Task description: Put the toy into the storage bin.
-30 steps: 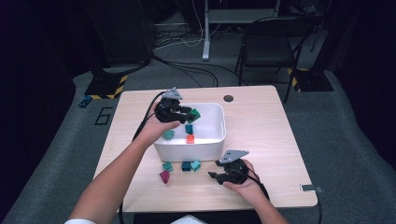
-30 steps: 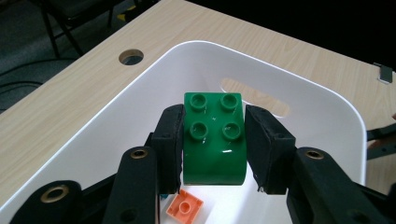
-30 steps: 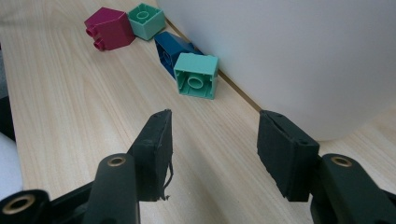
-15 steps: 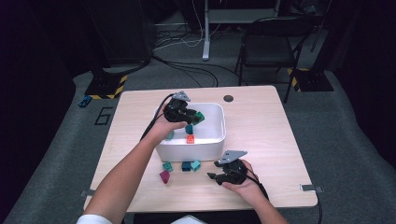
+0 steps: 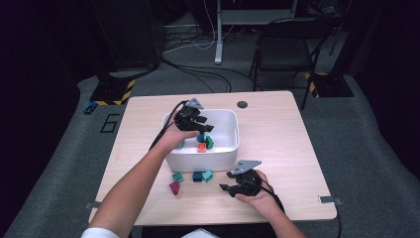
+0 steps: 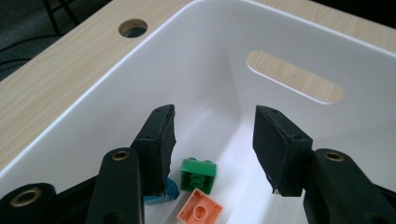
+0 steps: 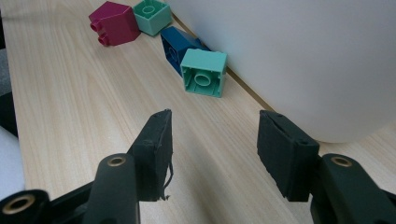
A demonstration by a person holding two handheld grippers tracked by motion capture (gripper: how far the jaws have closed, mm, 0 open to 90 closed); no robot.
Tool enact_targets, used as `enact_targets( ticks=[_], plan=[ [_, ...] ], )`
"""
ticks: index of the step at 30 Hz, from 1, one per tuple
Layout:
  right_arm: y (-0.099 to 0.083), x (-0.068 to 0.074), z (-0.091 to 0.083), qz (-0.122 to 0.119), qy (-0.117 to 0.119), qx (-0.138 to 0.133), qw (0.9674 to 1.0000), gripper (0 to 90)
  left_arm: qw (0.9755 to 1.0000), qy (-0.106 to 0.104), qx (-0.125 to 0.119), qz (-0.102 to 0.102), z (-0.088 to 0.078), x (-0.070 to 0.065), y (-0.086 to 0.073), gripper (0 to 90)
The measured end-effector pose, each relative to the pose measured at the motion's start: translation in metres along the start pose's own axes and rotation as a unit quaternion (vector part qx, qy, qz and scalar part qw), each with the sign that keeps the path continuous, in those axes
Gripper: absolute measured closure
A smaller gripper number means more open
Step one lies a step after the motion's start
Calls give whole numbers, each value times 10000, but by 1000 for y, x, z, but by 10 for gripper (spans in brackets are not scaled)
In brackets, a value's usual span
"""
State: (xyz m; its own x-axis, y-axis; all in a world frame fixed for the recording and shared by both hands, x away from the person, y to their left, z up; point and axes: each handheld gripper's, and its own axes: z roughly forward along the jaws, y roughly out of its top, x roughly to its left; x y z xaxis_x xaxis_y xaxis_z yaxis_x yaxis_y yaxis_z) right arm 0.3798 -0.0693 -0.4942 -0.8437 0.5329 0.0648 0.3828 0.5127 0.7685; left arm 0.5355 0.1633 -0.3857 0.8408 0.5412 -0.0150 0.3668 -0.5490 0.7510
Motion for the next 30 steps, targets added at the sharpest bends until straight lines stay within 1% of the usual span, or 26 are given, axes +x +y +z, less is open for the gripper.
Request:
enact_targets(
  ticks=[1,5,7,9,12,15,16,19,21,25,27,28,30],
  plan=[
    [0,0,0,1,2,3,10000,450,10000,6,-66,-41,-5,0,0,485],
    [0,0,0,13,-5,-1,10000,450,9993,128,-330,-78,-27,0,2,479],
    [0,0,0,30,-28,1,10000,450,9990,29,-443,-57,-36,-1,1,472],
    [0,-1,0,43,-33,-7,10000,451,9986,-34,-523,-104,-47,-3,0,460],
    [0,-1,0,53,-44,-9,10000,450,9980,-42,-622,-67,-63,-5,-3,456],
    [0,-1,0,42,-39,-4,10000,450,9978,-7,-669,-7,-75,-7,-5,451],
    [0,-1,0,23,-38,-8,10000,450,9977,-4,-680,-6,-80,-7,-7,447],
    [0,0,0,73,-39,9,10000,450,9973,18,-737,-37,-91,-9,-9,443],
    [0,0,0,51,-46,2,10000,450,9972,8,-754,-34,-98,-11,-11,442],
    [-1,-1,-1,44,-53,-13,10000,449,9967,-44,-810,4,-108,-15,-17,441],
    [-1,-1,-1,90,-61,-10,9999,448,9966,-7,-818,30,-113,-18,-22,441],
    [-1,-1,-1,54,-56,-19,10000,448,9968,18,-805,29,-116,-19,-24,440],
    [-1,-1,-1,57,-62,-12,10000,448,9968,11,-796,-27,-121,-21,-28,440]
  ],
)
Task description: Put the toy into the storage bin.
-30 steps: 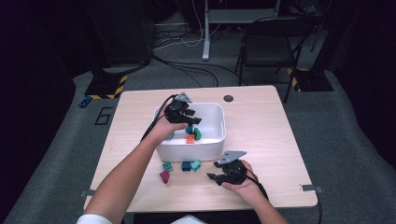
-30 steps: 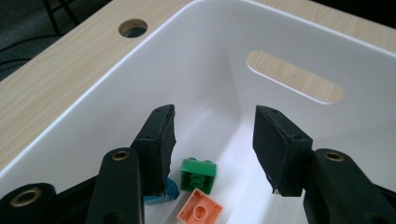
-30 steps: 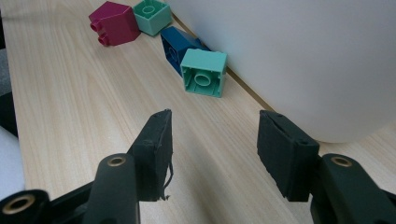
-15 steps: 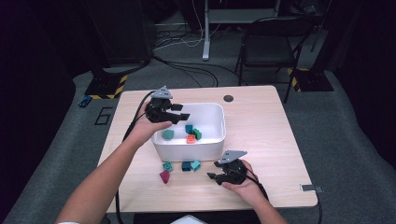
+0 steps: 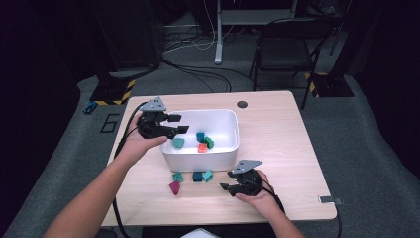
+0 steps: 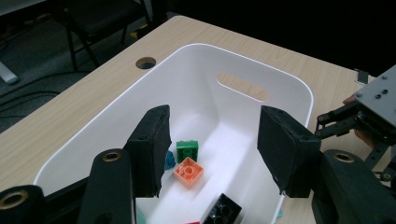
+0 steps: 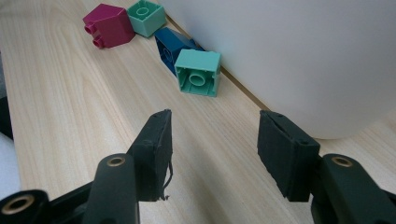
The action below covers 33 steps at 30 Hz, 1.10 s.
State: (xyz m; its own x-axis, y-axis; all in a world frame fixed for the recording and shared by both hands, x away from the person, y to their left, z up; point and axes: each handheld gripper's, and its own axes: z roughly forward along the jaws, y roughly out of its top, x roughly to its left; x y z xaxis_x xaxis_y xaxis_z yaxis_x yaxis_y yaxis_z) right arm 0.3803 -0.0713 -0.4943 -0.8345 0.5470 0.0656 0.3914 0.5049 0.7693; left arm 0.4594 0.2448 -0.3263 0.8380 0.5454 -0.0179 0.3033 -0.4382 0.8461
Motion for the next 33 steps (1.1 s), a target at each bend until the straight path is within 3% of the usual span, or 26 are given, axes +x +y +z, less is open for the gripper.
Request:
enact_targets(
  ticks=[4,11,21,26,33],
  plan=[
    [0,0,1,-6,2,0,10000,447,10000,43,-12,42,-12,-3,-7,440],
    [0,0,1,7,-4,-4,10000,447,9999,101,-90,-91,-34,-11,-25,440],
    [0,2,1,14,-4,-8,10000,447,9997,211,-40,-99,-55,-25,-49,440],
    [0,1,1,-39,-4,0,10000,447,9994,199,27,-279,-58,-34,-68,442],
    [0,2,1,7,-8,4,10000,447,9995,192,146,-222,-55,-47,-100,444]
  ],
)
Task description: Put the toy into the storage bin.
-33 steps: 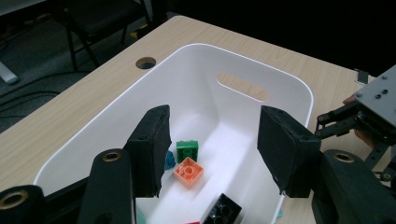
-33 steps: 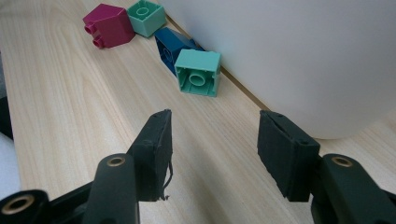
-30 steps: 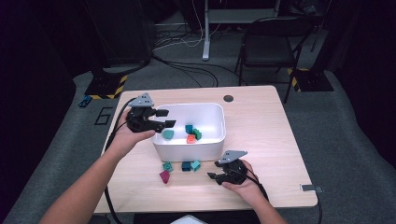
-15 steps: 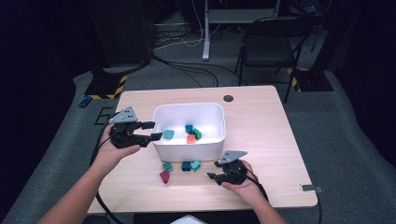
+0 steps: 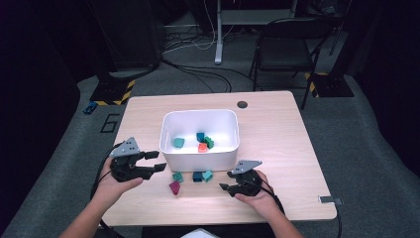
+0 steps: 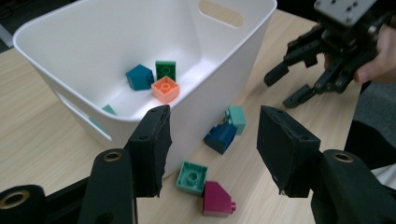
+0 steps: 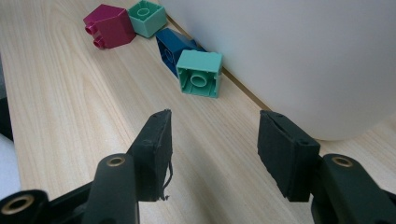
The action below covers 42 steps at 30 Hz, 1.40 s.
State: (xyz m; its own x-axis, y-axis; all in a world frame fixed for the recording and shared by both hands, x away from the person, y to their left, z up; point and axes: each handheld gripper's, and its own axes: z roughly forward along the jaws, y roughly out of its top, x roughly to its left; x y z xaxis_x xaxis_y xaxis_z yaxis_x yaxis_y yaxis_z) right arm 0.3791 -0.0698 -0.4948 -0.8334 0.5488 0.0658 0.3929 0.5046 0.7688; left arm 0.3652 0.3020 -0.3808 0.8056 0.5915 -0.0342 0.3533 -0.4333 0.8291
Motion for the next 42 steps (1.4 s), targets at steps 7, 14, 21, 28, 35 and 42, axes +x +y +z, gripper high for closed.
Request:
enact_targets(
  ticks=[7,14,21,28,35,42],
  plan=[
    [0,1,2,-57,7,12,10000,447,9999,-90,84,104,11,-4,-21,449],
    [0,2,2,-11,6,7,10000,447,9996,-158,232,21,29,-3,-42,461],
    [0,1,3,-27,4,19,10000,447,9992,-195,323,-133,44,0,-59,477],
    [0,1,3,-9,7,35,10000,447,9985,-261,430,-229,60,0,-71,484],
    [0,1,3,6,7,39,10000,447,9977,-292,574,-193,71,-2,-80,484],
    [-1,1,3,-38,16,55,10000,447,9968,-325,725,-133,79,-5,-84,475]
  ],
)
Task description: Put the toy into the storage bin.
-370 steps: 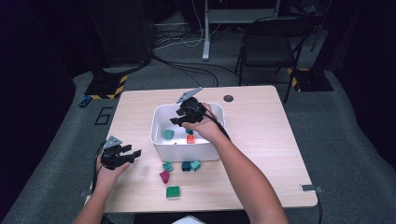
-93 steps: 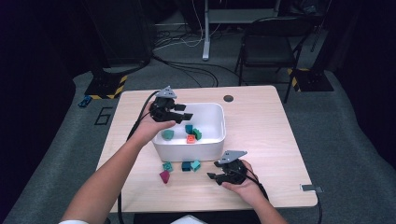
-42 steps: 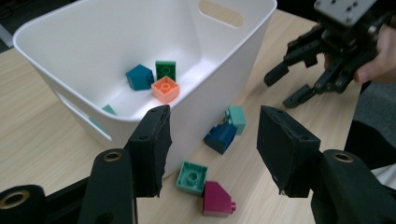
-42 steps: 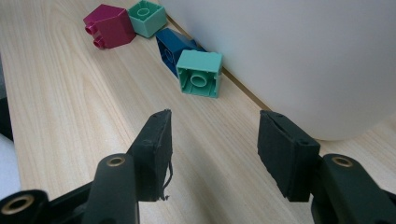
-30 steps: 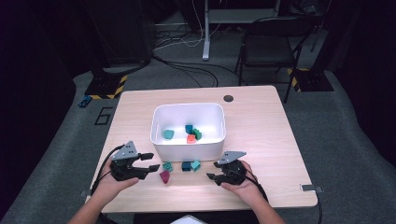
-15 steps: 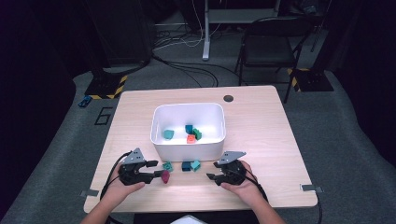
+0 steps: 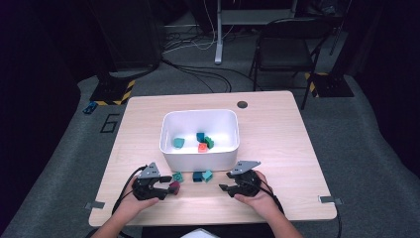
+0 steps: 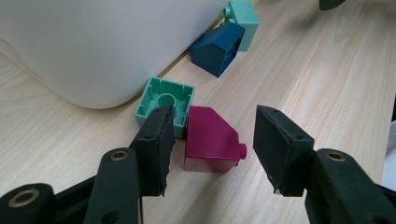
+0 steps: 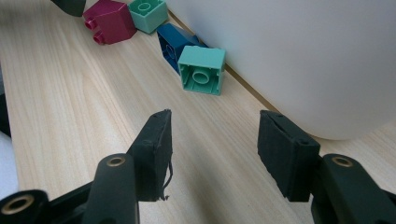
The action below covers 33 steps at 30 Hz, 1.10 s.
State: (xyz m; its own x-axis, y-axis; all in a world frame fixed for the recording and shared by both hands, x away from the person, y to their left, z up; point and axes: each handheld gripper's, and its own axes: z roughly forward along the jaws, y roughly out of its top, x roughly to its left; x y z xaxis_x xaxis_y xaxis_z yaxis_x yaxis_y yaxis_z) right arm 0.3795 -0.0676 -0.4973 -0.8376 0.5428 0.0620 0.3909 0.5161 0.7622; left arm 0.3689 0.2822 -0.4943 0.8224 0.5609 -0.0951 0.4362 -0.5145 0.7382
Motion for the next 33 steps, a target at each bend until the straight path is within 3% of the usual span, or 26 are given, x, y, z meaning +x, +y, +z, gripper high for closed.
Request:
enact_targets(
  ticks=[2,3,10,14,17,20,33],
  plan=[
    [0,0,0,-6,0,-1,10000,447,10000,-10,1,-61,3,-1,-1,472],
    [0,0,0,2,-2,2,10000,447,10000,-15,72,12,3,0,0,471],
    [0,-1,0,-41,4,2,10000,447,9998,-49,191,25,11,-2,-2,476],
    [0,0,0,-3,3,12,10000,447,9994,-28,328,90,14,-4,-3,563],
    [0,-1,0,-37,1,4,10000,447,9992,9,346,181,13,-4,-2,567],
    [0,0,0,-4,-1,4,10000,447,9991,-44,387,147,10,-5,-1,568],
    [0,0,1,-36,21,17,10000,447,9996,-132,183,179,-6,-10,20,569]
  ],
)
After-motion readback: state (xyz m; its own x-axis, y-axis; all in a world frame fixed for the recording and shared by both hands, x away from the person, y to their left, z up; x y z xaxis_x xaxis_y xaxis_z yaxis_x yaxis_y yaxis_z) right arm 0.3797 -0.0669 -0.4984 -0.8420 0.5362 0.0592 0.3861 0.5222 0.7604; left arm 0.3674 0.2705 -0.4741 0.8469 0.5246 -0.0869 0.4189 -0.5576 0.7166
